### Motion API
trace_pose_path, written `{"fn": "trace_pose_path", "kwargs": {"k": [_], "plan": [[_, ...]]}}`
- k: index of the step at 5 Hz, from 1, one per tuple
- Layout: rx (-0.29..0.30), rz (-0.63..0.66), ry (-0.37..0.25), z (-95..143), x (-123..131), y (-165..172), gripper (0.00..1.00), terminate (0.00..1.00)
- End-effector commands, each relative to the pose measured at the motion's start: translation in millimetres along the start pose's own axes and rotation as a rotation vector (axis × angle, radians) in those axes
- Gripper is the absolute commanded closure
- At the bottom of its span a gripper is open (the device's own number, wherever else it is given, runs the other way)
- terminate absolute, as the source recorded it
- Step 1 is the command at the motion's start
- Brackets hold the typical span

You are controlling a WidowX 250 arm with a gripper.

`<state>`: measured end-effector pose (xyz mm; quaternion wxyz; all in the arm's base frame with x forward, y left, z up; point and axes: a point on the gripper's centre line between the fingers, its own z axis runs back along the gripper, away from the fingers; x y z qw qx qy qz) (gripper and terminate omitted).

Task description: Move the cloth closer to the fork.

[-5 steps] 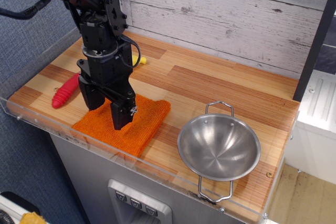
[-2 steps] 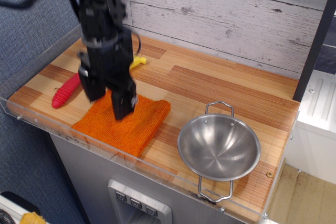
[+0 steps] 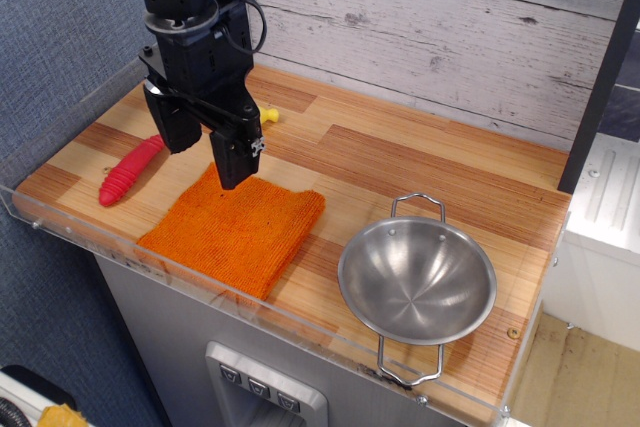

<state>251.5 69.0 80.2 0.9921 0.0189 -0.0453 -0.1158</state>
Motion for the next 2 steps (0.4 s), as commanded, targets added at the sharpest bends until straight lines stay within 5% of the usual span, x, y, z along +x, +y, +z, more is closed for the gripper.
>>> {"fn": "trace_pose_path", "kwargs": {"k": [1,2], "plan": [[0.026,0.003,-0.042,12.9,6.0,4.0,0.00,0.00],[0.026,0.003,-0.042,12.9,6.0,4.0,0.00,1.00]]}}
